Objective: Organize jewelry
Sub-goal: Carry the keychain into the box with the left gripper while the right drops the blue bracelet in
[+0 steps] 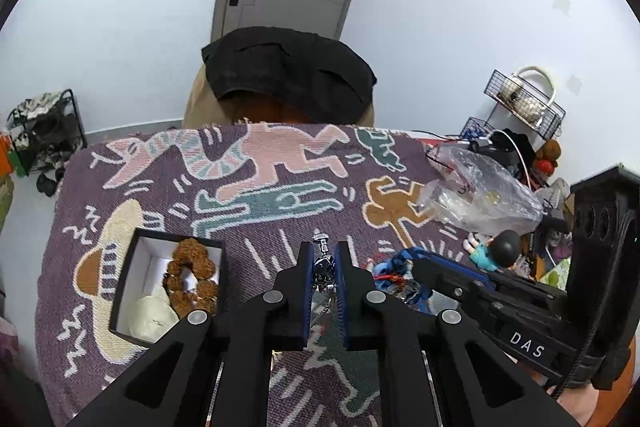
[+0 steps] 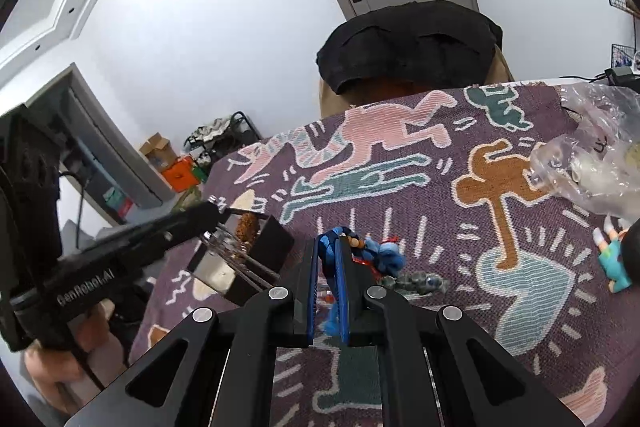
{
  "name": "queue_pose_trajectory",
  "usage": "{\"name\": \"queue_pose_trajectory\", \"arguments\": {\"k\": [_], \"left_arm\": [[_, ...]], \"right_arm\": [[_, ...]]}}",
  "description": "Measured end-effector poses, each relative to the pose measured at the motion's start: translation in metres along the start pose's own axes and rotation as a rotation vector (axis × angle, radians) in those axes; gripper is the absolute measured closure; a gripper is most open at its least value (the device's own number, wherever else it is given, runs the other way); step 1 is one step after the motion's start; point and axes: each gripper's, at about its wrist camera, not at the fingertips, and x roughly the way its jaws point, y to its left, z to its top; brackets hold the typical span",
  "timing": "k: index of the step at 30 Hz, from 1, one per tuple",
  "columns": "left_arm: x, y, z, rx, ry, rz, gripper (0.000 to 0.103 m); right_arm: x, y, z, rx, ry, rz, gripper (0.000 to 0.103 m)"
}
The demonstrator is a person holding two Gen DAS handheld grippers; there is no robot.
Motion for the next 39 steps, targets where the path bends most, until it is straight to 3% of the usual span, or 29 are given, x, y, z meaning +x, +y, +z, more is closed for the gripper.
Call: {"name": "queue_pose_trajectory", "arguments": {"k": [14,19,27,39], "left_arm": [[0.028,-0.007,-0.027,-0.014,0.093,-0.086,0.093],[0.024,-0.001,-0.024,-0.040,0.077,-0.119,0.093],[0.010,0.008,-0.018,-0.070,0.051,-0.184,0.093],[-0.026,0.006,-0.003,-0.049,-0.020,-0.200,0.093]], "right_arm": [[-0.030,0.040,0.020,-0.014,-0.089,0.105,0.094],[-0.022,0.044,0.015,-0.005,-0.052,0.146,0.094],[-0.004,0.037,0.008,0.021,-0.014,0.113,0.094],[0.010,0.027,0.006,0.041,0.017,0.044,0.093]]}}
